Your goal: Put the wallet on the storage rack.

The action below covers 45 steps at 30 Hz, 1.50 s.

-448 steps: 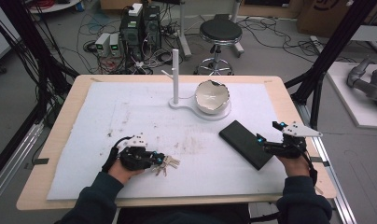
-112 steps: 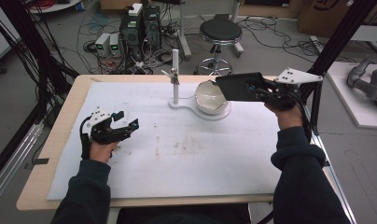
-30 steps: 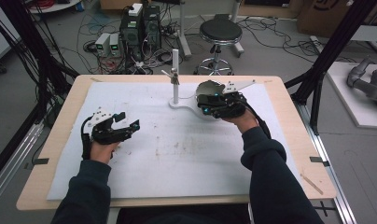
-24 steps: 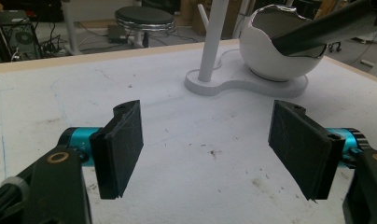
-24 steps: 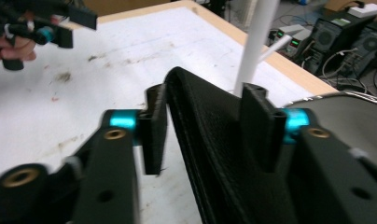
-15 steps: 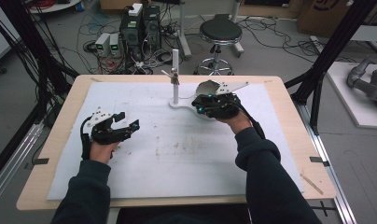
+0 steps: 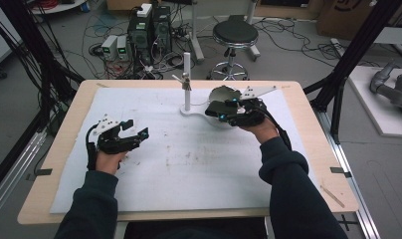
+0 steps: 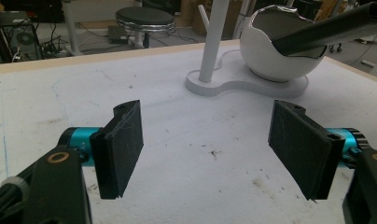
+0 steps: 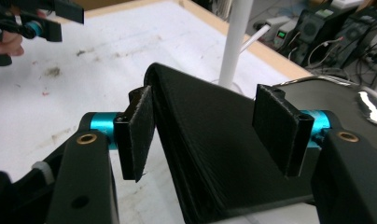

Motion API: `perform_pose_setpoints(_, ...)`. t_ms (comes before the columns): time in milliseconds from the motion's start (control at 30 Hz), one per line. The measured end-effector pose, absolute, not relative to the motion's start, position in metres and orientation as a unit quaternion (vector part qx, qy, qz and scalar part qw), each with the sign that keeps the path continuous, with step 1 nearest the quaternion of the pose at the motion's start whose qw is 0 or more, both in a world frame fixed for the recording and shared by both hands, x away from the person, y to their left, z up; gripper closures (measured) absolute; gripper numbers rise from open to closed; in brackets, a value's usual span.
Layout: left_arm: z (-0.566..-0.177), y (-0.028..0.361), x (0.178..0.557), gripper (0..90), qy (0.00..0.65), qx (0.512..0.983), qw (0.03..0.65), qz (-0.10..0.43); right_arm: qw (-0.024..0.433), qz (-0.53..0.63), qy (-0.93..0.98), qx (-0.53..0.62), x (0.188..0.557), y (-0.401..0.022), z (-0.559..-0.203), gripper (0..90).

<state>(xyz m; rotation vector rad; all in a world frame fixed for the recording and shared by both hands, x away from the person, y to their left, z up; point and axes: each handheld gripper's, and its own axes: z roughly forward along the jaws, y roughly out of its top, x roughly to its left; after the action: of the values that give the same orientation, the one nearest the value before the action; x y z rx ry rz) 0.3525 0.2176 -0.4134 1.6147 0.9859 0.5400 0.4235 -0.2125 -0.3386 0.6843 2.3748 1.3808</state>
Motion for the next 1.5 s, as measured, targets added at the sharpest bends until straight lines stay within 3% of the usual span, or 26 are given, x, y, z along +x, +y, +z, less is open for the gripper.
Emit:
perform_pose_setpoints(367,-0.413,0.218,0.352,26.2,0.418,0.682,0.553,0.232,0.219,0.506,0.783,0.289,0.391,-0.280,-0.330,33.9)
perform_pose_setpoints(633,-0.408,0.217,0.352,21.1,0.411,0.678,0.559,0.240,0.290,0.470,0.762,0.339,0.357,-0.323,-0.357,21.6)
perform_pose_setpoints(900,-0.408,0.215,0.356,19.0,0.407,0.681,0.560,0.236,0.297,0.440,0.754,0.387,0.337,-0.350,-0.385,21.6)
perform_pose_setpoints(1500,-0.408,0.212,0.353,19.4,0.402,0.691,0.553,0.237,0.297,0.431,0.749,0.406,0.328,-0.356,-0.391,21.6)
